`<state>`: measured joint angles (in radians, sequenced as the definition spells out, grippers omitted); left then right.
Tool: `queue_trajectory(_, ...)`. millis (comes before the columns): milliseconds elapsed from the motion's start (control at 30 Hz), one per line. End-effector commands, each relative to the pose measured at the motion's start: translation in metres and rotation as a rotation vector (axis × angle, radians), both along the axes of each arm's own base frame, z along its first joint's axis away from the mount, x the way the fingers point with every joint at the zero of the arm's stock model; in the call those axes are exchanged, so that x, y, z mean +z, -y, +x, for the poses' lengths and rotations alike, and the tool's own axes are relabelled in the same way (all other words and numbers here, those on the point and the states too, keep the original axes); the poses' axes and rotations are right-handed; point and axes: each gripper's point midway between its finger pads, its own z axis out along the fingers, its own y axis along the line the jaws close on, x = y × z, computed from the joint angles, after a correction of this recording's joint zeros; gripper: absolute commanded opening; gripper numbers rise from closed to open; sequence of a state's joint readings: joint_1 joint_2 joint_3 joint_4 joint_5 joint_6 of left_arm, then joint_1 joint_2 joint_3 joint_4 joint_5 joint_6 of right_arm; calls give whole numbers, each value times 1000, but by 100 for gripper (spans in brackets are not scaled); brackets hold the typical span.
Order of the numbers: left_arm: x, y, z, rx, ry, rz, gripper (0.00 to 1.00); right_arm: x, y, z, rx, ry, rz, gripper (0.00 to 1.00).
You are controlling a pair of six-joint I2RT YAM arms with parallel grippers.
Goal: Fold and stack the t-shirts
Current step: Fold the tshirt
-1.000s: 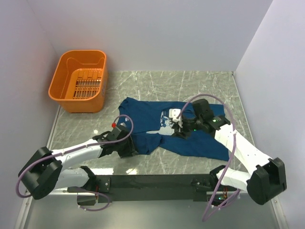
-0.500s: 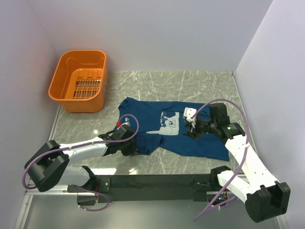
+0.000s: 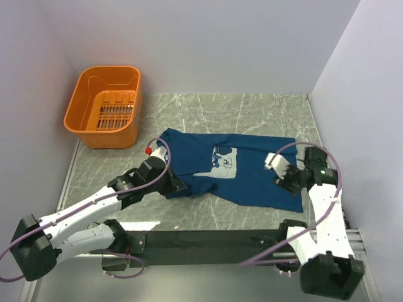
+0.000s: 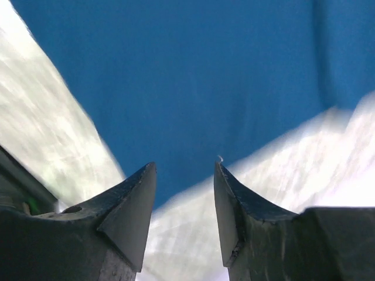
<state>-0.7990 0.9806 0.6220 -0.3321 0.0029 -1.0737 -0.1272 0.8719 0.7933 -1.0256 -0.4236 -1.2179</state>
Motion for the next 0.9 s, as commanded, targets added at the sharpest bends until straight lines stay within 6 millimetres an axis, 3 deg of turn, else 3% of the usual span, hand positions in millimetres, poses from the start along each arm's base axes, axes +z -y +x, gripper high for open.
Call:
queue_trajectory(0, 15, -1, 1, -14, 35, -14, 1, -29, 58, -33, -131, -140, -181, 52)
queue_trajectory(133, 14, -5, 1, -12, 41, -17, 1, -47, 77, -43, -327, -237, -185, 52)
queue_trajectory(467, 6, -21, -1, 27, 4, 20, 1, -73, 116, -29, -635, -217, -211, 52)
queue_trajectory(667, 5, -25, -2, 40, -15, 37, 1, -78, 110, -26, -615, -256, -131, 51)
queue_trajectory(867, 4, -26, -3, 42, -40, 61, 1, -82, 90, -50, -470, -311, -115, 46)
